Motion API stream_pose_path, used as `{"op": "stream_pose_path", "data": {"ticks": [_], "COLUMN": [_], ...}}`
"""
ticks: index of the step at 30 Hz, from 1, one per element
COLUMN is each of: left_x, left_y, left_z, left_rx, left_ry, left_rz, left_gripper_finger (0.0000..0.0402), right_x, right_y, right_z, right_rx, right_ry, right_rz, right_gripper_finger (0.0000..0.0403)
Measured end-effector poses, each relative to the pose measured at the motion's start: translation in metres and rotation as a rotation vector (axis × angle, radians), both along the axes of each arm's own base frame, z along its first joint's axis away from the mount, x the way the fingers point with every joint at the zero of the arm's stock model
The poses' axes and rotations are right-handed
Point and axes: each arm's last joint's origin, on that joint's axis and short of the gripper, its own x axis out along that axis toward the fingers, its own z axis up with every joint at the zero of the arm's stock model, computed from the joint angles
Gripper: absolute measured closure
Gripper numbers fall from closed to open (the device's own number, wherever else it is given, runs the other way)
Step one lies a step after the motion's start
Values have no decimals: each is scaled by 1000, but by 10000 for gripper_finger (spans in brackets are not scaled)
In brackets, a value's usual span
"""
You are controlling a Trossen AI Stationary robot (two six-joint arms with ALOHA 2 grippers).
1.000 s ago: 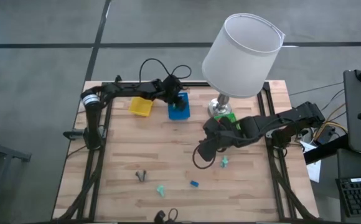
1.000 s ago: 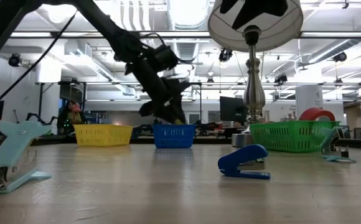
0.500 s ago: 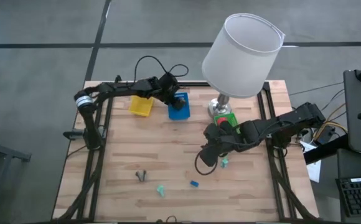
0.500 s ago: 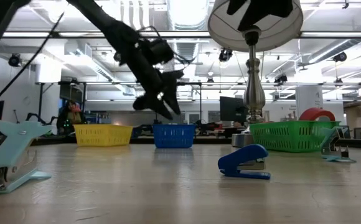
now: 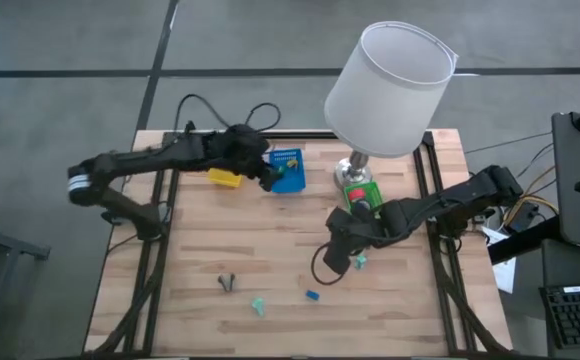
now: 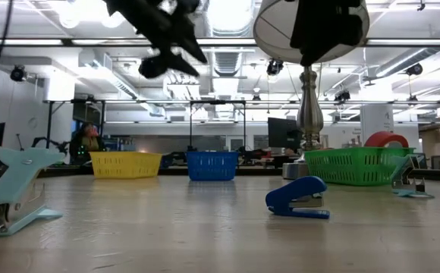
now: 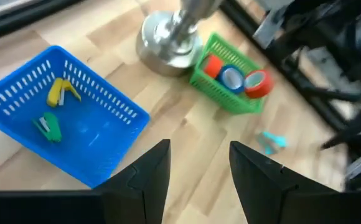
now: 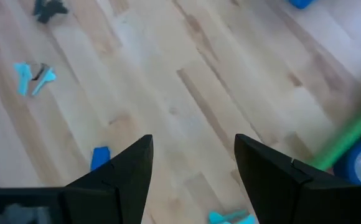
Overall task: Pick and place Stapler, Stapler remover, tape
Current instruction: Put the blue small stapler into the blue bin
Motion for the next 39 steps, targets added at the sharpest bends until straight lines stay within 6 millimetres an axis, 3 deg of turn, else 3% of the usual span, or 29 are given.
{"op": "stream_pose_path", "data": {"ticks": [7, 12, 17, 21, 26, 31, 39], "left_x": [-35, -58, -73, -79, -82, -84, -88], "left_y": [-56, -90, -114, -125, -131, -135, -138], "left_z": [14, 11, 3, -10, -27, -30, -26], "left_rx": [-40, -61, -62, -55, -92, -129, -124], "left_ry": [-90, -125, -137, -105, -60, -50, -66], "left_rz": [19, 44, 17, -30, -58, -94, -120], "left_gripper_finger": [234, 234, 234, 234, 234, 234, 234], "right_x": [8, 9, -3, -10, 2, 26, 66], "right_y": [5, 11, 17, 25, 42, 62, 86], "right_z": [-19, -37, -61, -70, -85, -104, -114], "right_rx": [79, 186, 204, 245, 258, 256, 230], "right_ry": [-83, -118, -54, -28, -64, 18, 67], "right_rz": [84, 117, 119, 65, 136, 149, 194], "right_gripper_finger": [184, 184, 184, 184, 184, 184, 184]}}
